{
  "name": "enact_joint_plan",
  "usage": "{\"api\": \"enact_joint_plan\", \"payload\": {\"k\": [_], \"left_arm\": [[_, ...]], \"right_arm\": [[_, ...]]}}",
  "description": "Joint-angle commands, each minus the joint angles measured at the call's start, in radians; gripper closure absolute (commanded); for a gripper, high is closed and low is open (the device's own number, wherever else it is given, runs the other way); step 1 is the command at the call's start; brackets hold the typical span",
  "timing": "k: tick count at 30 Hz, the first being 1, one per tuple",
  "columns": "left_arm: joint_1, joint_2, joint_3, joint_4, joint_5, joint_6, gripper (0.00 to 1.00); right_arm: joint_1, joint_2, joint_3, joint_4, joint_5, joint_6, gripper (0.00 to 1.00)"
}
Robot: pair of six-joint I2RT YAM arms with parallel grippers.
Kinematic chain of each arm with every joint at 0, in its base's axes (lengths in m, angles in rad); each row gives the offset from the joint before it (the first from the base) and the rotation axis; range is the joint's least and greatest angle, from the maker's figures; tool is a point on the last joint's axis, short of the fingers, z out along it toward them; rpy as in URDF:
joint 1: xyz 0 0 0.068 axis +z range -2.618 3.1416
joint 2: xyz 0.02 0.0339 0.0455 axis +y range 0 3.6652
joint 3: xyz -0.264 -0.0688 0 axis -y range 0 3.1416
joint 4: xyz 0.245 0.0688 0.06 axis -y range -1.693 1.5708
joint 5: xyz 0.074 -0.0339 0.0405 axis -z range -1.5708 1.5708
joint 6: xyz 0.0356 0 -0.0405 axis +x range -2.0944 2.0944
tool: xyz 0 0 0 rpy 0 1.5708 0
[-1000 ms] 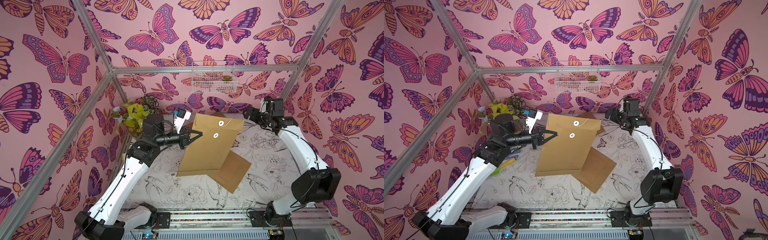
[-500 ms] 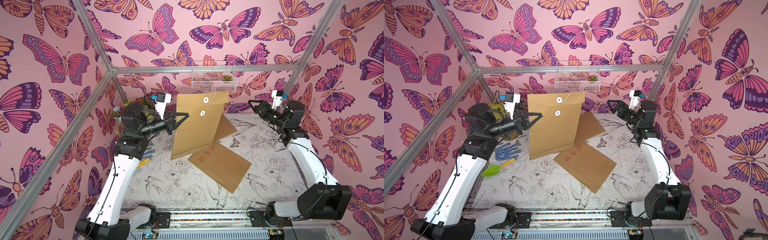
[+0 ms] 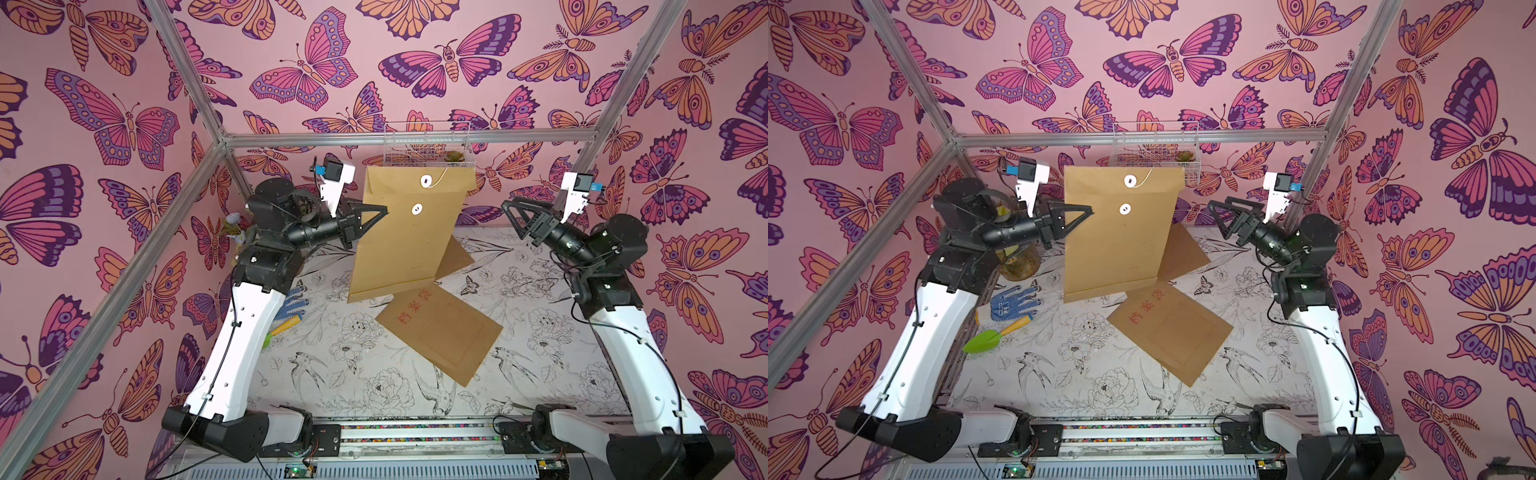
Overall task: Open the file bag
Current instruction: Open the file bag, then place the file bag at the center of the board.
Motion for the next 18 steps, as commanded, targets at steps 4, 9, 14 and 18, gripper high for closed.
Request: {"api": "enact_joint_plan", "payload": {"k": [4,9,14,18], "left_arm": [[-0.054,0.034,0.152,-0.155,-0.07,0.143,1.0],[-0.103,0.06,0.243,-0.226,-0.083,0.195,1.0],[-0.157,0.07,0.32,-0.326,-0.103,0.252,1.0],[-0.19,0.061,0.33,-0.355,-0.119,0.277,1.0]], "right_arm": [[0.003,-0.038,-0.051,0.005,0.001,-0.063,0.07],[0.009,0.002,-0.082,0.226,-0.109,0.075,0.07],[0.047,0.018,-0.059,0.287,-0.142,0.109,0.07],[0.09,0.023,-0.045,0.251,-0.114,0.064,0.08]]}}
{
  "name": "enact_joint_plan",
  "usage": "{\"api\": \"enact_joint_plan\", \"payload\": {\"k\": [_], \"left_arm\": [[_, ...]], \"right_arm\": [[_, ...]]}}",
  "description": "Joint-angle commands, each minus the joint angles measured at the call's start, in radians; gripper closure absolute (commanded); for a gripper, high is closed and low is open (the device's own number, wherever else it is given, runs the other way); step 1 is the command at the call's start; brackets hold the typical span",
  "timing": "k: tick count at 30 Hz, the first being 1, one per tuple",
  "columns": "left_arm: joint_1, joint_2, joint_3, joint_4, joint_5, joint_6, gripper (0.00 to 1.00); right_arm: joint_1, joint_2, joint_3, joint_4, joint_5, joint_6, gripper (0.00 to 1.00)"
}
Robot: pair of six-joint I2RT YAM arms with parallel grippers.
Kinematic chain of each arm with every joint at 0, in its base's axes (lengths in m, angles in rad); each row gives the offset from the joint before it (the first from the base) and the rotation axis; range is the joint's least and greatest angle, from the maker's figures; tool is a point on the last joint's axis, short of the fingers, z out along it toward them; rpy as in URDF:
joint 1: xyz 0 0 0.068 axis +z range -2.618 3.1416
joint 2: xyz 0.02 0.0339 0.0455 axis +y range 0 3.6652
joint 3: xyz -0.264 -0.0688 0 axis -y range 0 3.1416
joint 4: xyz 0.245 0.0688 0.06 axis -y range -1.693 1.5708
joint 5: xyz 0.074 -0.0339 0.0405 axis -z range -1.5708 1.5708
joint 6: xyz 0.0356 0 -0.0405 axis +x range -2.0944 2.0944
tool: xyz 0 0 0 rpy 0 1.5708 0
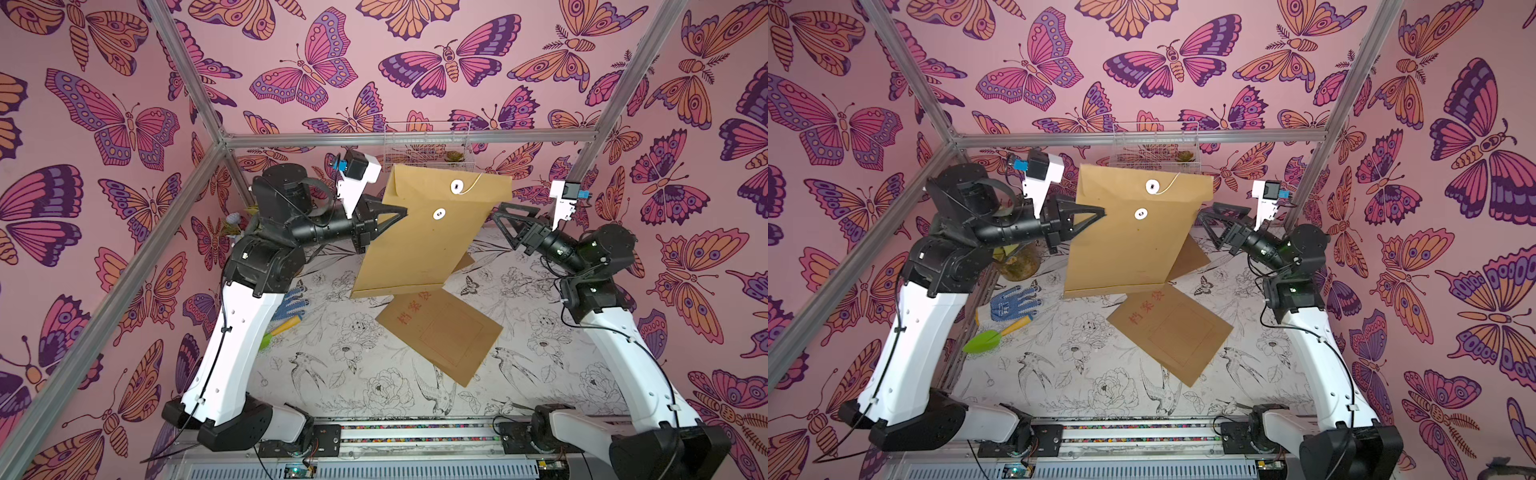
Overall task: Open the file bag
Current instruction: Place the file bag at the center of the board.
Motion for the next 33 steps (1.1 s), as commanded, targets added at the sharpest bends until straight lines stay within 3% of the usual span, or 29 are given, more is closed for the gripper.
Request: {"api": "enact_joint_plan", "payload": {"k": [1,16,23,26,33], "left_arm": [[-0.023,-0.008,0.019,-0.049,-0.022,0.05,1.0],[-0.055,-0.014,0.035,-0.085,-0.037,0.065,1.0],[-0.063,-0.03,0.003,-0.084,-0.042,0.064,1.0],[-0.064,-0.038,-0.007,-0.082,-0.039,0.061,1.0],[-0.063,-0.065,-0.044,-0.081,-0.045,0.066,1.0]], "right_arm": [[0.032,-0.003,0.031,0.033,0.001,-0.01,0.08],[0.111,0.033,0.027,0.21,0.126,0.062,0.13],[0.109,0.009,0.061,0.08,0.149,-0.094,0.15],[0.1,0.019,0.094,0.029,0.123,-0.133,0.17],[0.054,0.083,0.125,0.16,0.018,-0.028,0.19]]}}
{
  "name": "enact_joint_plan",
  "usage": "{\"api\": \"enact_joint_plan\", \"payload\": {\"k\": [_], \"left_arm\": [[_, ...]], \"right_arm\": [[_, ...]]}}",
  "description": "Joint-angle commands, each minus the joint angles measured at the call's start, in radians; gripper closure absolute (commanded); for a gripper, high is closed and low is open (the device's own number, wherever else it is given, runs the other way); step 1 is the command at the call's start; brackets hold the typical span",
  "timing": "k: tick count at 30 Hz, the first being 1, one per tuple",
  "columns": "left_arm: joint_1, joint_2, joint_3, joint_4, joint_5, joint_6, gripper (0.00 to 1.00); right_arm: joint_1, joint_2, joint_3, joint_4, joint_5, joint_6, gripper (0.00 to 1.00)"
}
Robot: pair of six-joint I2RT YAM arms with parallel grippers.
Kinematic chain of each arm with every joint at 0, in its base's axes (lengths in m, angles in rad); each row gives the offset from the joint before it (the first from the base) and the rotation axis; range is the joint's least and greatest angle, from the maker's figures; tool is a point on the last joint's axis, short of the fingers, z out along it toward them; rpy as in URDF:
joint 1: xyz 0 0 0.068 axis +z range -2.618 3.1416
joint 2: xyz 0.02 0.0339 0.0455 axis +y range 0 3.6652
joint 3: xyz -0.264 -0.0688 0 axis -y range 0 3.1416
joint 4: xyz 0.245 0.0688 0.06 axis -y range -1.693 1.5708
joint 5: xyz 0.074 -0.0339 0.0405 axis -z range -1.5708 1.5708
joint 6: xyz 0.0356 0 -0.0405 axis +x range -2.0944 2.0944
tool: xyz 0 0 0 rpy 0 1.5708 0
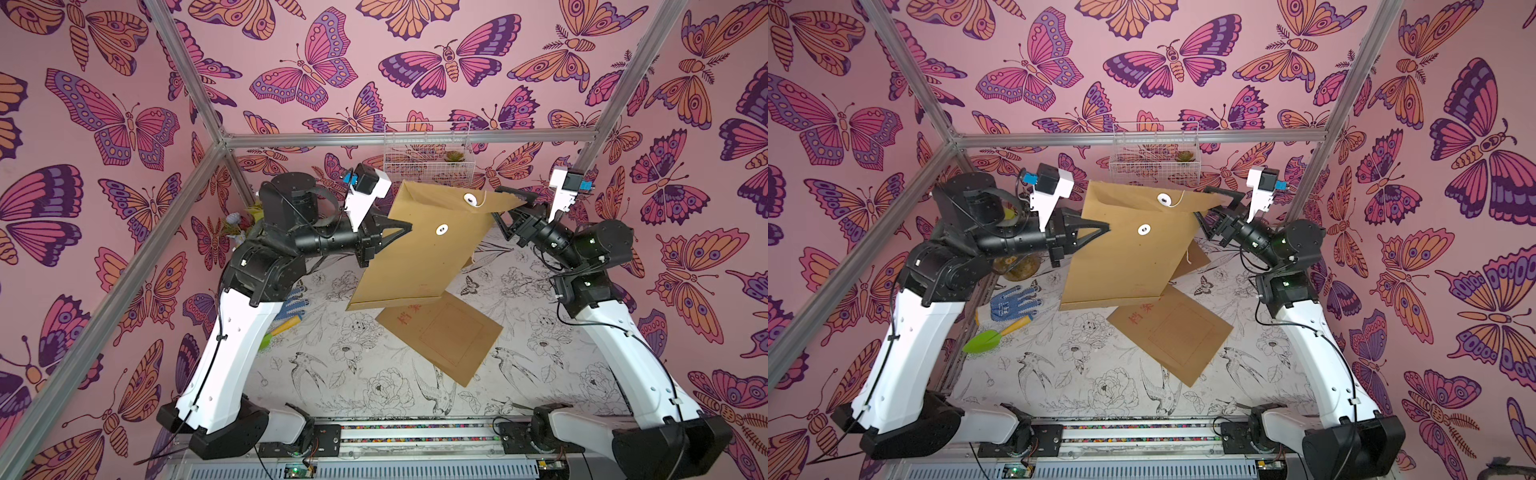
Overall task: Open the file bag
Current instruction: Place the file bag at the center of the board.
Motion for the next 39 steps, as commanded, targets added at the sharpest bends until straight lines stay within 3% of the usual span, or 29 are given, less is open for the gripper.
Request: {"api": "enact_joint_plan", "payload": {"k": [1,6,13,18,26,35,39], "left_arm": [[-0.006,-0.031,-0.023,0.01,0.005,0.012,1.0],[-0.002,-0.03,-0.03,0.015,-0.011,0.002,1.0],[0.031,0.01,0.015,0.016,0.051,-0.005,1.0],[0.087,0.05,0.062,0.026,0.132,-0.052,1.0],[0.118,0.063,0.068,0.029,0.153,-0.063,1.0],[0.126,0.076,0.068,0.057,0.182,-0.084,1.0],[0.126,0.078,0.07,0.061,0.19,-0.091,1.0]], "right_arm": [[-0.022,0.043,0.045,0.096,-0.083,0.066,0.19],[-0.05,0.106,0.094,0.249,-0.188,0.216,0.22],[-0.059,0.195,0.178,0.347,-0.285,0.322,0.26],[-0.06,0.239,0.203,0.472,-0.311,0.436,0.34],[-0.06,0.296,0.256,0.637,-0.323,0.596,0.48],[-0.047,0.311,0.269,0.635,-0.366,0.611,0.59],[-0.023,0.305,0.276,0.568,-0.39,0.557,0.62]]}}
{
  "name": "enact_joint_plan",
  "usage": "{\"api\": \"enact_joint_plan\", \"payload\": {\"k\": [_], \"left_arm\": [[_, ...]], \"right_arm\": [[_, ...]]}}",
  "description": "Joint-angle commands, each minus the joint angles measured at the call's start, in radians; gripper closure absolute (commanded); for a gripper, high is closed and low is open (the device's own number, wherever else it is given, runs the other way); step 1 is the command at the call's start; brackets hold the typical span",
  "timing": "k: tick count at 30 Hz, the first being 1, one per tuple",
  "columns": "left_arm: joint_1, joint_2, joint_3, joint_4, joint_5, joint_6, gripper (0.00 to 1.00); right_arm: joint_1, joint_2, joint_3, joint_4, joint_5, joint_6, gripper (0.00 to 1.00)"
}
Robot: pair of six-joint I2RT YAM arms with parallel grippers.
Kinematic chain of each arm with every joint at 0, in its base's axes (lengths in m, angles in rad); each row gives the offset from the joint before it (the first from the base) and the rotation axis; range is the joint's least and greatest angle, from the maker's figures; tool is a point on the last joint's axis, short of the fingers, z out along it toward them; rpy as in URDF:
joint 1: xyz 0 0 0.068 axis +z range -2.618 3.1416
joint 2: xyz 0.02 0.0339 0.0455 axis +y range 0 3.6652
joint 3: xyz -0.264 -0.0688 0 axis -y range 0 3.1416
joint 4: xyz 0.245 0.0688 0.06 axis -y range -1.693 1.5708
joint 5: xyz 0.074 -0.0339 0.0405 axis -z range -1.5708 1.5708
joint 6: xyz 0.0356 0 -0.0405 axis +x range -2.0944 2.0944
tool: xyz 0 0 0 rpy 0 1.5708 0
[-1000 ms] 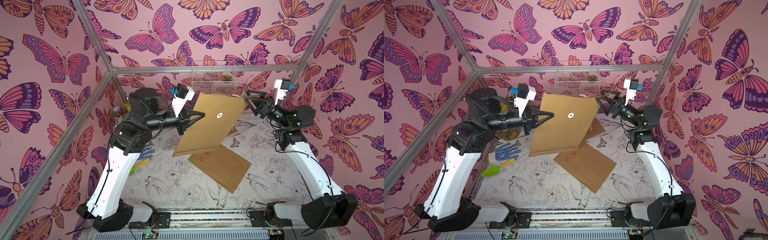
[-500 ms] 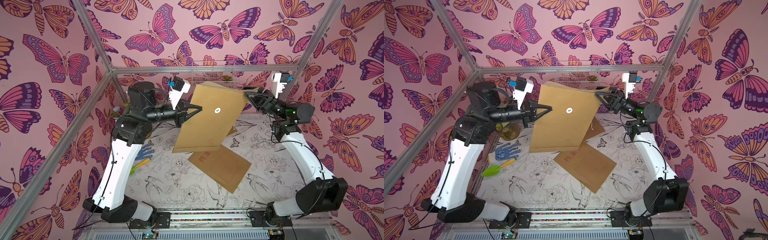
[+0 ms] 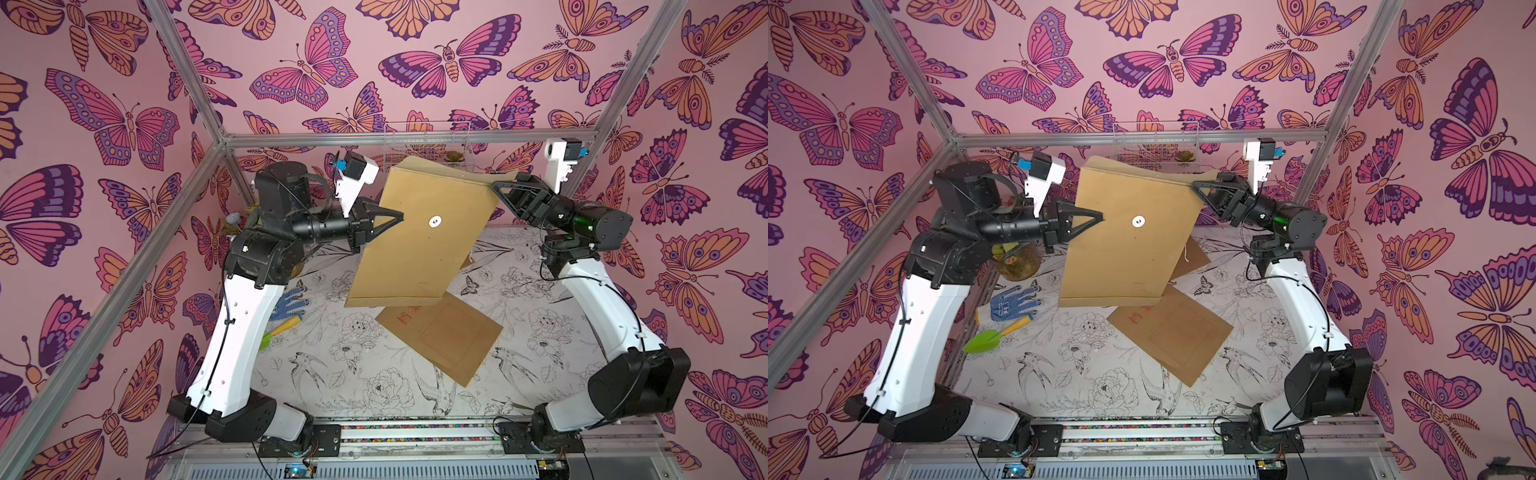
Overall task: Open the file bag
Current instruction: Place the file bag at the center of the board.
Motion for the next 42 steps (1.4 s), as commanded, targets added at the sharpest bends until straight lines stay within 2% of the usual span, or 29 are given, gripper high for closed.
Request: {"api": "enact_joint_plan", "payload": {"k": [1,5,18,24,26,27,30,31,33,39,41,42], "left_arm": [[0.004,0.004,0.018,0.046,0.034,-0.013,1.0],[0.004,0.003,0.011,0.046,0.026,-0.01,1.0],[0.027,-0.021,-0.025,0.046,0.004,-0.014,1.0],[0.033,-0.026,-0.037,0.046,-0.001,-0.01,1.0],[0.037,-0.028,-0.049,0.046,-0.022,-0.012,1.0],[0.038,-0.034,-0.059,0.046,-0.047,-0.014,0.9],[0.044,-0.057,-0.102,0.04,-0.166,-0.015,0.48],[0.044,-0.069,-0.118,0.02,-0.218,-0.011,0.24],[0.044,-0.095,-0.172,-0.005,-0.326,-0.009,0.01],[0.049,-0.176,-0.408,-0.038,-0.648,-0.065,0.01],[0.052,-0.177,-0.476,-0.066,-0.724,-0.098,0.01],[0.053,-0.22,-0.514,-0.077,-0.75,-0.119,0.01]], "right_arm": [[0.024,-0.005,0.034,-0.041,-0.042,-0.053,0.64],[0.027,-0.02,0.029,-0.087,-0.041,-0.102,0.72],[0.025,-0.085,0.006,-0.21,-0.031,-0.216,0.85],[0.025,-0.107,-0.003,-0.238,-0.032,-0.246,1.0],[0.025,-0.119,-0.007,-0.286,-0.026,-0.282,1.0],[0.026,-0.127,-0.008,-0.328,-0.021,-0.311,1.0],[0.026,-0.173,-0.006,-0.556,0.03,-0.459,1.0],[0.03,-0.196,-0.006,-0.654,0.064,-0.524,1.0],[0.043,-0.241,-0.018,-0.823,0.133,-0.63,1.0],[0.16,-0.323,-0.055,-1.099,0.292,-0.798,1.0],[0.214,-0.334,-0.051,-1.172,0.342,-0.843,1.0],[0.245,-0.338,-0.048,-1.217,0.382,-0.872,1.0]]}}
